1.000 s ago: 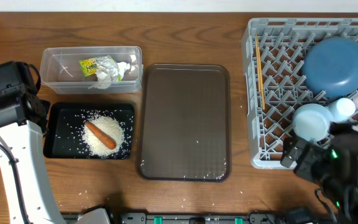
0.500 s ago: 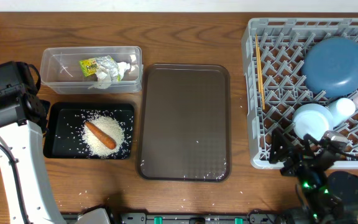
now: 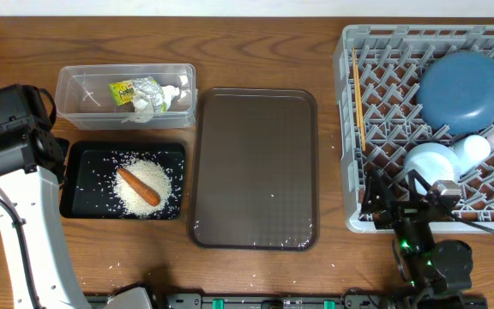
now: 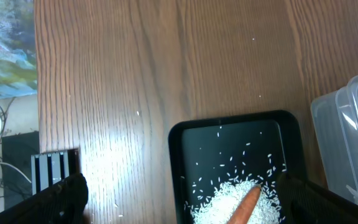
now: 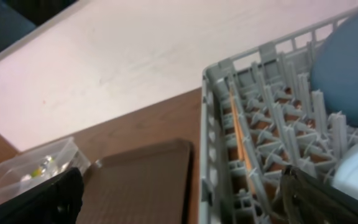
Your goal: Sort waste into correct bins and load items into the dishwasher rack
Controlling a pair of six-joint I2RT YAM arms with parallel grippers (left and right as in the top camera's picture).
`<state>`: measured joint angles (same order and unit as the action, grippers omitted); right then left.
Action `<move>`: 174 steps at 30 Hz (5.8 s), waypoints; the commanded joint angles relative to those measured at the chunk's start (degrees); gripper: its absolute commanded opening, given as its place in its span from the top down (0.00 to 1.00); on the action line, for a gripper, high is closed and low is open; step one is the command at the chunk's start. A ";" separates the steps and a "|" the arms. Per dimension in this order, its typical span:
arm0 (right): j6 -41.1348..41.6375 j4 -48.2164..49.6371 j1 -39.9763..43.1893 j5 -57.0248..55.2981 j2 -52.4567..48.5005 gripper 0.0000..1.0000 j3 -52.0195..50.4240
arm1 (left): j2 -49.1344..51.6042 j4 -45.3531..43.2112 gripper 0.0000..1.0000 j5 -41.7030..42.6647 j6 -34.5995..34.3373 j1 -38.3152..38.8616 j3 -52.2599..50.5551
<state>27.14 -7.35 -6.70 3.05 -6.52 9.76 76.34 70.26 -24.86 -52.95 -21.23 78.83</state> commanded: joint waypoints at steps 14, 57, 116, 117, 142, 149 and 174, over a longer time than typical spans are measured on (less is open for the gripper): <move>-1.70 3.78 3.21 -4.09 6.23 0.01 -9.46 | 0.07 0.22 0.01 -1.31 -0.94 -0.24 0.09; -13.07 3.34 0.61 -6.01 6.21 0.01 -9.46 | 0.07 0.22 0.01 -1.31 -0.94 -0.24 0.09; -13.07 3.34 0.61 -6.01 6.21 0.01 -9.46 | -55.43 -55.54 0.02 24.72 38.14 21.49 -61.99; -13.07 3.34 0.61 -6.01 6.21 0.01 -9.46 | -56.76 -57.05 0.02 24.74 38.14 21.49 -63.45; -13.07 3.34 0.63 -6.01 6.21 0.01 -9.46 | -76.26 -66.14 0.02 24.24 45.83 20.92 -78.60; -13.07 3.34 0.63 -6.01 6.21 0.01 -9.46 | -76.26 -66.12 0.02 24.24 45.35 20.79 -78.60; -13.07 3.34 0.63 -6.01 6.21 0.01 -9.46 | -76.11 -66.14 0.02 24.26 49.31 19.17 -78.60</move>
<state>14.79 -3.97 -5.58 -2.39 -0.71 0.51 0.62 3.33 -0.34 -4.43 -1.83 2.15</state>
